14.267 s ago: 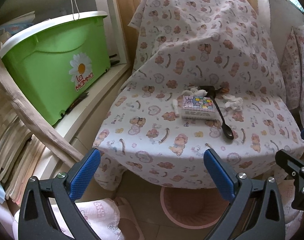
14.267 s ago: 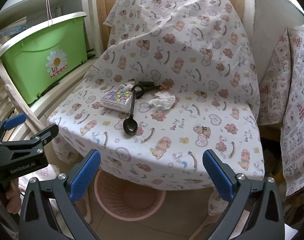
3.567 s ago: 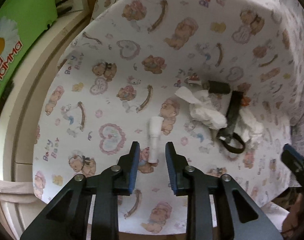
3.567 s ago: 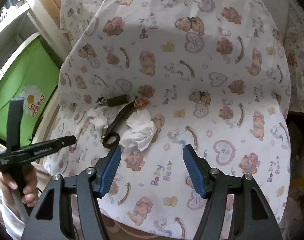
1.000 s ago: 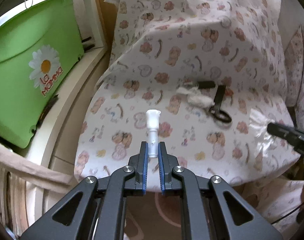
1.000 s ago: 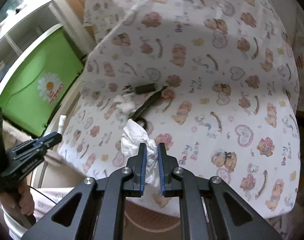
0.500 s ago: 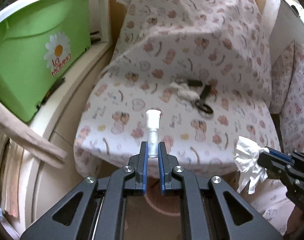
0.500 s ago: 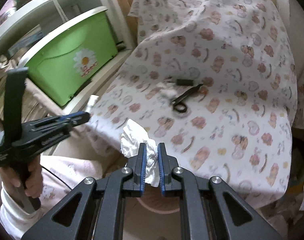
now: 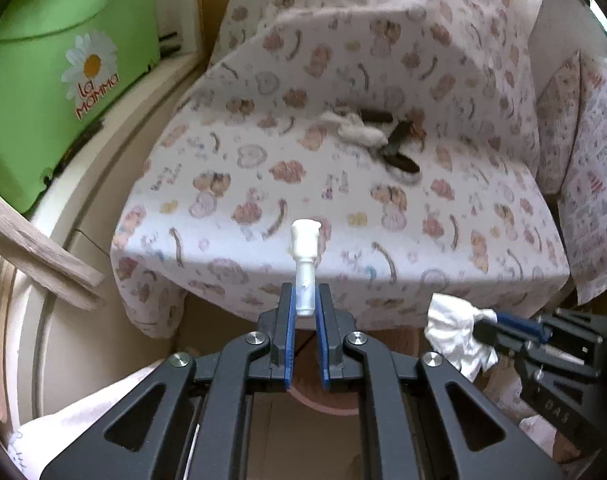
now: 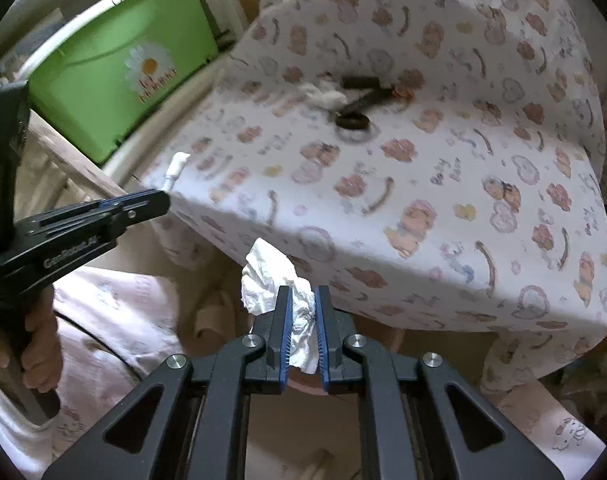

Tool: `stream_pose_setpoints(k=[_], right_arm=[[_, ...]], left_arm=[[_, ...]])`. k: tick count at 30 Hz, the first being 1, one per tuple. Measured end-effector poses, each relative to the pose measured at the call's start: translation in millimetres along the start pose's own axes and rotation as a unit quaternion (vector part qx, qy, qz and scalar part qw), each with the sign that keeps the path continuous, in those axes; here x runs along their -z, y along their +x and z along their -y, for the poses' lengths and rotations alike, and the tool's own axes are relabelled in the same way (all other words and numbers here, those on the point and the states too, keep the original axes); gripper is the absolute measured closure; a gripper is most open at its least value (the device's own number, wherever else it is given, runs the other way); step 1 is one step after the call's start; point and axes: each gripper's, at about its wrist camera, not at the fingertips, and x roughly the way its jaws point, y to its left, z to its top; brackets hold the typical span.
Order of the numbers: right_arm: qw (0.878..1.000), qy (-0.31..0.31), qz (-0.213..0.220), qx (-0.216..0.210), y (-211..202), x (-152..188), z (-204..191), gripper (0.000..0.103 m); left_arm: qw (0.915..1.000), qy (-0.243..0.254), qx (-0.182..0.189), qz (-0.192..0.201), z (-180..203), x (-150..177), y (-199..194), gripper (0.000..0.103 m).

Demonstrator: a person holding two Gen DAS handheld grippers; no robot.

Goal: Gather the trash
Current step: 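Carry the white bottle and tissue with both tools down over the wastebasket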

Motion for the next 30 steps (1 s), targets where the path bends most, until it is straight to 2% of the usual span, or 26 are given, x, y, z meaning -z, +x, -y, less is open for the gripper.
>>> stream_pose_setpoints(k=[3, 6, 11, 16, 20, 24, 30], right_arm=[[1.0, 0.006, -0.01, -0.001, 7, 2, 7, 0.091], [1.0, 0.011, -0.027, -0.002, 19, 4, 10, 0.091], [0.997, 0.023, -0.07, 0.017, 51, 14, 15, 0.091], [0.995, 0.032, -0.09, 0.042, 74, 19, 20, 0.091], [0.992, 0.047, -0.1, 0.055, 85, 21, 26, 0.091], [0.991, 0.059, -0.109, 0.059, 96, 23, 28, 0.091], [0.988, 0.068, -0.12, 0.066, 108, 26, 33, 0.091]], left_arm=[[0.9999, 0.005, 0.005, -0.016, 2, 4, 7, 0.094], [0.9987, -0.003, 0.019, -0.047, 2, 11, 21, 0.094], [0.9939, -0.001, 0.036, -0.104, 10, 22, 47, 0.094], [0.9873, -0.01, 0.041, -0.154, 16, 28, 74, 0.094], [0.9844, -0.005, 0.023, -0.174, 19, 32, 90, 0.094], [0.9794, -0.004, 0.026, -0.2, 26, 39, 106, 0.094], [0.9739, 0.03, -0.001, -0.225, 40, 53, 126, 0.094]])
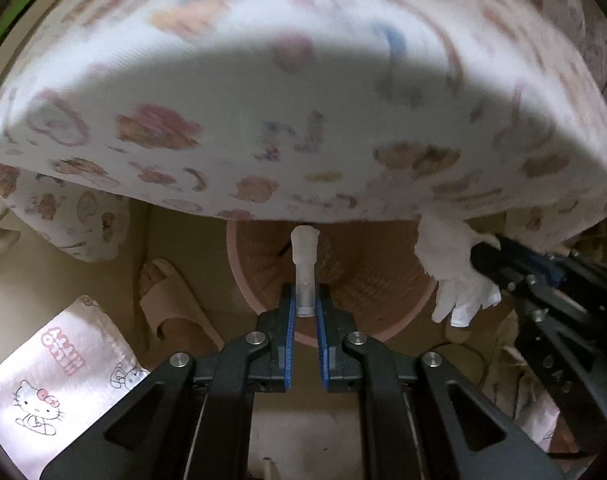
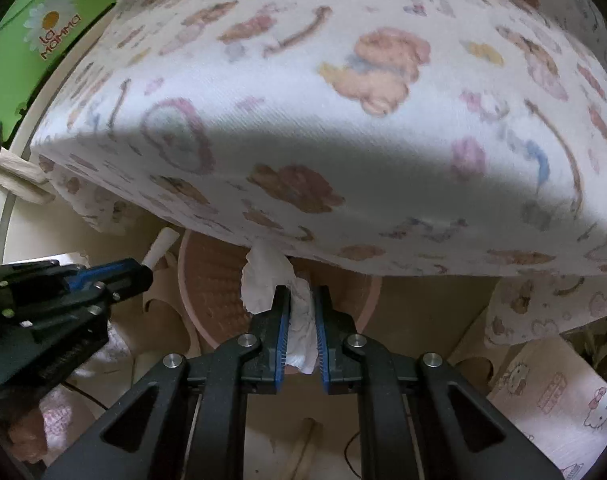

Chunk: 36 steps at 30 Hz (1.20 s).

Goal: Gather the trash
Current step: 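Carry the white bottle and tissue with both tools down over the wastebasket, then open both tools to drop the bottle and tissue into the wastebasket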

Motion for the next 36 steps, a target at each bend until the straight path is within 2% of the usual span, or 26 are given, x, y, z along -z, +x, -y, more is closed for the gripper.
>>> stream_pose_setpoints(k=[3, 9, 12, 14, 15, 18, 19, 21, 23, 33, 35, 36], right_arm=[[1.0, 0.005, -0.008, -0.006, 5, 1, 5, 0.091], [1.0, 0.01, -0.016, 0.019, 18, 5, 5, 0.091], [1.0, 0.007, -0.014, 0.016, 17, 6, 4, 0.09], [1.0, 0.015, -0.016, 0.009, 16, 6, 5, 0.085], [1.0, 0.02, -0.019, 0.006, 17, 6, 7, 0.085], [0.999, 0.037, -0.028, -0.007, 17, 6, 14, 0.083], [0.999, 0.041, -0.03, -0.009, 17, 6, 16, 0.081], [0.999, 0.046, -0.028, -0.008, 17, 5, 18, 0.069], [0.999, 0.05, -0.017, -0.008, 12, 4, 20, 0.051], [0.999, 0.047, 0.013, -0.005, -5, 1, 17, 0.046], [0.999, 0.042, 0.023, -0.003, -10, 0, 16, 0.043], [0.999, 0.039, 0.03, -0.002, -14, 0, 15, 0.043]], left_arm=[[0.9999, 0.005, 0.002, -0.014, 1, 1, 10, 0.094], [0.9987, -0.009, 0.014, -0.048, -3, 3, 32, 0.094], [0.9987, -0.006, 0.011, -0.05, -3, 5, 34, 0.094], [0.9987, -0.007, 0.012, -0.049, -4, 5, 34, 0.094], [0.9987, -0.009, 0.011, -0.048, -4, 5, 33, 0.092], [0.9989, -0.014, 0.0, -0.045, -5, 5, 32, 0.067], [0.9989, -0.015, 0.0, -0.044, -5, 5, 30, 0.064], [0.999, -0.018, 0.002, -0.041, -6, 4, 27, 0.064], [0.999, -0.021, 0.003, -0.038, -9, 4, 24, 0.063], [0.9998, -0.02, 0.0, 0.006, -14, -1, -4, 0.053], [0.9996, -0.019, -0.004, 0.019, -14, -2, -11, 0.048], [0.9994, -0.02, -0.008, 0.026, -14, -2, -16, 0.042]])
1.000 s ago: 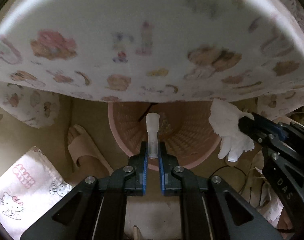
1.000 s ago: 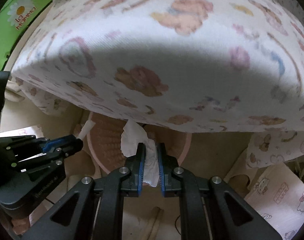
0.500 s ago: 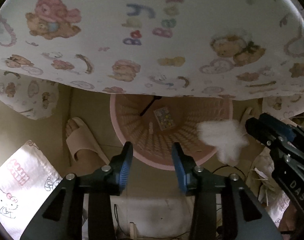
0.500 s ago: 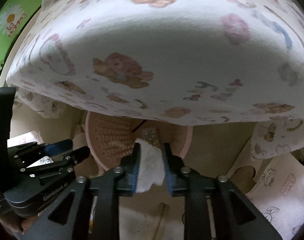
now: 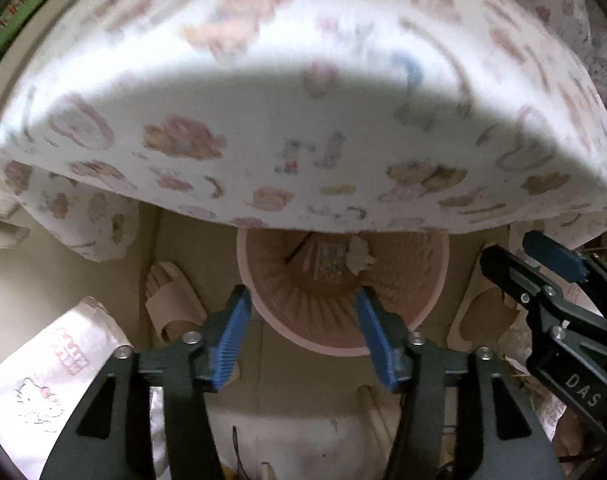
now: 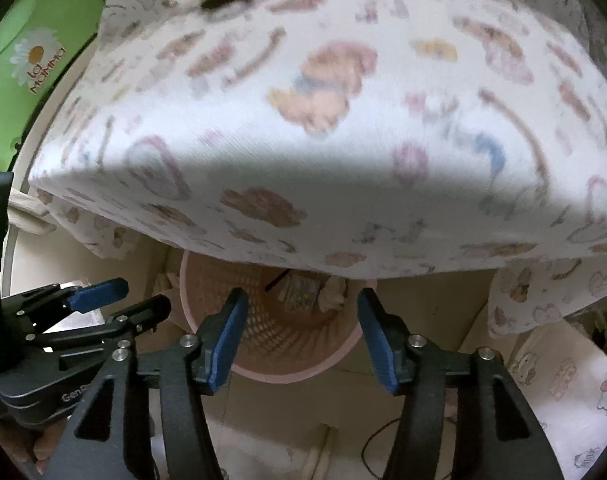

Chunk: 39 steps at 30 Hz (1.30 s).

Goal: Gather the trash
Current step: 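Open both tools to drop the bottle and tissue into the wastebasket, then raise both open tools back toward the chair seat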

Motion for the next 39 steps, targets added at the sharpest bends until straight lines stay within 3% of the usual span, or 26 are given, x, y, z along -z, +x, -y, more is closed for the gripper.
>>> stream_pose_setpoints(k=[5, 17, 20, 28, 32, 34, 37, 39], right_arm=[[0.999, -0.016, 0.033, 0.009, -19, -1, -5, 0.042], [0.994, -0.053, 0.092, 0.014, -56, -3, -19, 0.042], [0.993, -0.065, 0.098, 0.007, -62, -3, -23, 0.042], [0.987, -0.087, 0.137, 0.011, -86, -4, -33, 0.042], [0.985, -0.078, 0.152, 0.012, -99, -13, -30, 0.042], [0.984, -0.075, 0.164, 0.004, -110, -20, -29, 0.042], [0.979, -0.074, 0.19, 0.008, -129, -33, -27, 0.031], [0.975, -0.08, 0.207, 0.022, -143, -42, -25, 0.03]], left_arm=[[0.9998, -0.009, -0.005, 0.017, -7, -1, -10, 0.039], [0.9978, -0.038, 0.04, 0.037, -20, -3, -39, 0.038], [0.9972, -0.037, 0.047, 0.044, -24, -2, -51, 0.033], [0.9937, -0.026, 0.014, 0.109, -23, -4, -86, 0.03], [0.9892, -0.02, -0.02, 0.144, -21, -10, -106, 0.028], [0.9874, -0.021, -0.015, 0.156, -22, -16, -117, 0.025], [0.984, -0.027, -0.025, 0.174, -25, -28, -134, 0.02], [0.9819, -0.026, -0.031, 0.185, -26, -38, -147, 0.019]])
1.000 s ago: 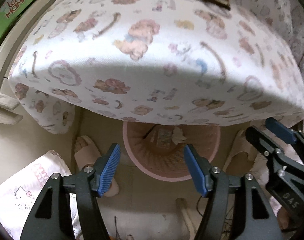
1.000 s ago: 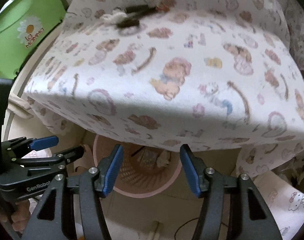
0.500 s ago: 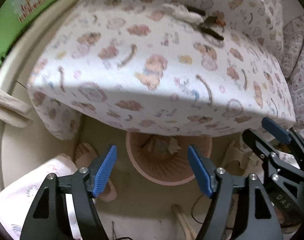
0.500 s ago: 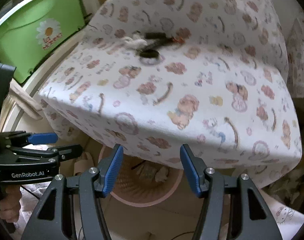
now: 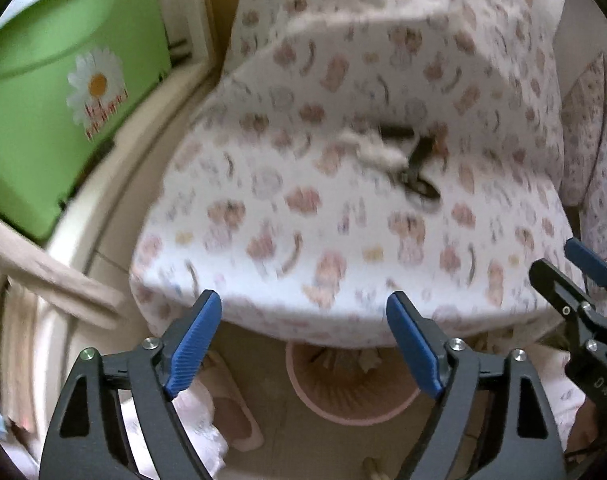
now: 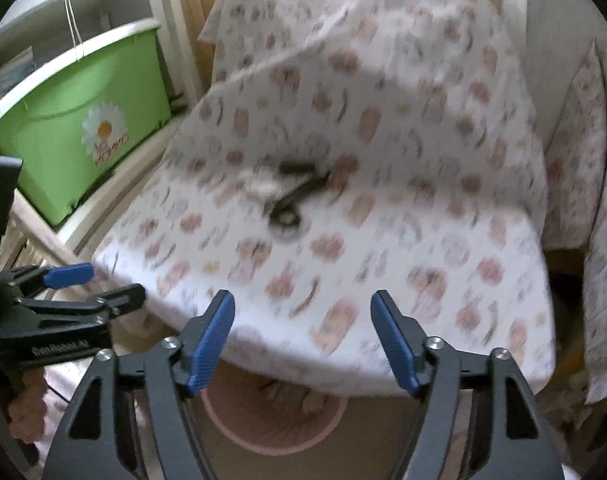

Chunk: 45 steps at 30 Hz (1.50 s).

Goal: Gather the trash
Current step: 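Raise both open tools back toward the chair seat, then move the left tool to the white tissue while the right tool reaches the hair tie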

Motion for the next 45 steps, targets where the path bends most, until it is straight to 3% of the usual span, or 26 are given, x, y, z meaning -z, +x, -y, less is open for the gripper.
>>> stream_pose_setpoints(k=[5, 9, 11, 14, 18, 20, 23, 25, 29, 38, 41, 45], right_arm=[[0.999, -0.023, 0.018, 0.013, -9, -33, 10, 0.03], [0.999, -0.022, 0.036, 0.022, -9, -58, 18, 0.03], [0.999, -0.018, 0.045, 0.02, -8, -66, 22, 0.03], [0.997, -0.026, 0.064, 0.025, -5, -71, 25, 0.03], [0.996, -0.034, 0.065, 0.044, 10, -69, 26, 0.035], [0.997, -0.035, 0.057, 0.043, 21, -64, 27, 0.045], [0.998, -0.029, 0.028, 0.048, 41, -59, 28, 0.062], [0.999, -0.018, 0.008, 0.034, 53, -57, 31, 0.064], [1.0, -0.012, -0.021, 0.012, 70, -54, 31, 0.067], [0.998, 0.006, -0.048, -0.027, 91, -59, 29, 0.066], [0.998, -0.004, -0.046, -0.038, 97, -59, 19, 0.05], [0.997, -0.016, -0.057, -0.046, 111, -58, 5, 0.05]], left_arm=[[0.9994, 0.014, -0.011, 0.03, 4, -41, -12, 0.018], [0.9989, 0.009, 0.022, 0.04, 10, -71, -17, 0.017], [0.9973, 0.014, 0.033, 0.064, 15, -83, -28, 0.016], [0.9951, 0.012, 0.018, 0.096, 17, -93, -34, 0.012], [0.9941, 0.014, 0.021, 0.105, 14, -100, -18, 0.011], [0.9939, 0.021, 0.013, 0.107, 12, -98, -5, 0.011], [0.9959, 0.024, 0.004, 0.087, 6, -94, 15, 0.011], [0.9985, 0.025, 0.007, 0.047, 2, -93, 28, 0.011], [0.9993, -0.003, 0.019, 0.031, -10, -95, 36, 0.011], [0.9998, -0.012, 0.001, 0.017, -21, -99, 50, 0.011], [0.9998, -0.018, 0.001, 0.001, -23, -99, 59, 0.011], [0.9999, -0.012, -0.005, 0.002, -22, -100, 63, 0.01]])
